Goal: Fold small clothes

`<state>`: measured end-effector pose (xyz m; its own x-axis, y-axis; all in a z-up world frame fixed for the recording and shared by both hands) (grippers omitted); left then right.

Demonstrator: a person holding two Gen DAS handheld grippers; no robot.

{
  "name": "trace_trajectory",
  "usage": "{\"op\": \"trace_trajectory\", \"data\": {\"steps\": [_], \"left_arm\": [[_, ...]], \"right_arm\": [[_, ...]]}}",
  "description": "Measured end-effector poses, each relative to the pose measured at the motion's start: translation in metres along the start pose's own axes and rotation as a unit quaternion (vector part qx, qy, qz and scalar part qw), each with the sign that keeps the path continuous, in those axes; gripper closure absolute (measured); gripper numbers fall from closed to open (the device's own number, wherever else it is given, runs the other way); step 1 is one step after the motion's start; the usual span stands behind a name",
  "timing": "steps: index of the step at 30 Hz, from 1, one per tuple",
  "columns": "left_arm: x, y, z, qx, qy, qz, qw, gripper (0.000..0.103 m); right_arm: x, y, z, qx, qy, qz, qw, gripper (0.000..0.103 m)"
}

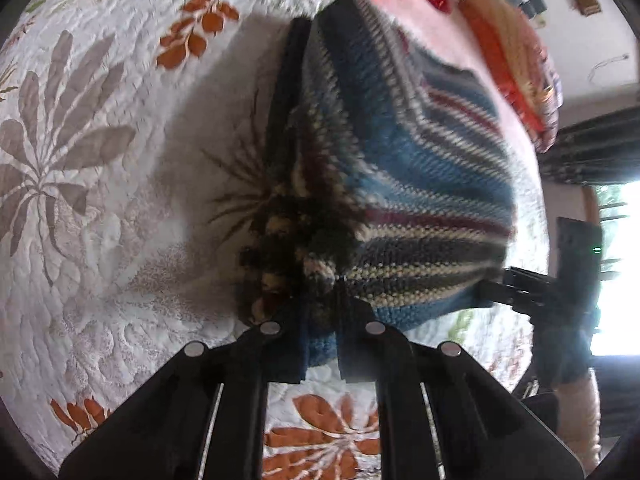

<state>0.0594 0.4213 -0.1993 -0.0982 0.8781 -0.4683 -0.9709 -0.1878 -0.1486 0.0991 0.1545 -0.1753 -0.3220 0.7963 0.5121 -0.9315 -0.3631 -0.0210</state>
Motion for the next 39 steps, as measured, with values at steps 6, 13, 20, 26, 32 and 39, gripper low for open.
{"op": "trace_trajectory", "data": {"steps": [6,13,20,26,32,39], "left_arm": [[-0.001,0.002,-0.009,0.001,-0.025,-0.02,0.9995,0.094],[-0.009,-0.003,0.008,0.008,0.008,-0.013,0.9999,0.07],[-0.008,-0.037,0.047,-0.06,0.055,0.02,0.9965,0.052],[0.0,-0.062,0.026,-0.07,0.064,0.07,0.993,0.05],[-0.012,-0.073,0.016,-0.069,0.063,0.063,0.9936,0.056],[-0.004,-0.072,0.014,-0.083,0.044,0.049,0.9944,0.088]], "right_arm": [[-0.004,0.008,-0.019,0.012,0.013,0.001,1.0,0.055],[0.002,0.005,-0.008,0.013,0.011,0.011,1.0,0.047],[0.005,-0.012,0.023,-0.023,-0.012,0.0,1.0,0.037],[-0.008,-0.011,0.021,-0.02,-0.001,-0.01,1.0,0.037],[-0.013,-0.01,0.017,-0.017,0.002,-0.008,1.0,0.037],[-0.012,-0.013,0.014,-0.018,0.003,-0.006,1.0,0.037]]}}
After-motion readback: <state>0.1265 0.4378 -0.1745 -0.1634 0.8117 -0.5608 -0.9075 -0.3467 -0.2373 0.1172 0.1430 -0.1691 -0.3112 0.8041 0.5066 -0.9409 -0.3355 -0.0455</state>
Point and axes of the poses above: each gripper's, at about its wrist camera, not at the fingertips, and z roughly against the way its jaws point, x to its left, y to its underside, the point moved 9 cm from there along -z, roughly the way its jaws point, and after that the axes turned 3 degrees about -z, right-handed, at the moved point
